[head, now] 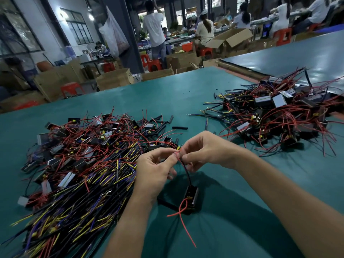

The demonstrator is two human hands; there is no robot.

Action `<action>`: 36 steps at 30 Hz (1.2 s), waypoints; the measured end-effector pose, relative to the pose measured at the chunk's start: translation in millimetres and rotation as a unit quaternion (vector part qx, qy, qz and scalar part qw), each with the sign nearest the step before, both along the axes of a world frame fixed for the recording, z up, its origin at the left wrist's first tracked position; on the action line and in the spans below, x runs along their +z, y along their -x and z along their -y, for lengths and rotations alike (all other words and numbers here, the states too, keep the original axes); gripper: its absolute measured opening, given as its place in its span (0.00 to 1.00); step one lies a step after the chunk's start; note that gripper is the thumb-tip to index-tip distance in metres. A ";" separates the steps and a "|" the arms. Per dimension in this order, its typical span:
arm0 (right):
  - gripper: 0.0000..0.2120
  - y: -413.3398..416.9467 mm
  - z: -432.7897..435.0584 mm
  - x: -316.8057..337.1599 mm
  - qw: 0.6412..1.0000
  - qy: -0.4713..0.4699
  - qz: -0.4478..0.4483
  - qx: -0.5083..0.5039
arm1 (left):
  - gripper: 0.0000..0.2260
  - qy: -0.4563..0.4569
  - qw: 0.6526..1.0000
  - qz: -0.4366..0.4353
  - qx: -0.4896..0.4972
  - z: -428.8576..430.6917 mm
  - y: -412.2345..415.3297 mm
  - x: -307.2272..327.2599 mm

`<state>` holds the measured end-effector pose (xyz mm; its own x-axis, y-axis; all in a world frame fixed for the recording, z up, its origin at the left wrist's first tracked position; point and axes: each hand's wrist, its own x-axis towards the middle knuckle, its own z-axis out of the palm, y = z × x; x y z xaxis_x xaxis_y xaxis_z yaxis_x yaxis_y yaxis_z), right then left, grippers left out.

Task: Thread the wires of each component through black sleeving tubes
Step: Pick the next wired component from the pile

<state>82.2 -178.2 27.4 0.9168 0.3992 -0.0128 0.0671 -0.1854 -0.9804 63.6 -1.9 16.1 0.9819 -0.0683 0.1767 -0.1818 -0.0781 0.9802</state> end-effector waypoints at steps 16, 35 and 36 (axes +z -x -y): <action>0.07 5.0 -10.2 3.0 0.992 -0.016 0.120 -0.022 | 0.15 0.000 0.992 0.107 0.063 -0.2 -2.4 -0.7; 0.09 1.3 8.7 11.3 0.994 -0.002 0.105 0.008 | 0.02 0.058 0.994 -0.085 -0.035 -5.8 1.4 5.4; 0.11 1.7 11.0 13.2 0.995 -0.003 0.096 0.014 | 0.02 0.059 0.993 -0.089 -0.046 -6.0 1.7 5.6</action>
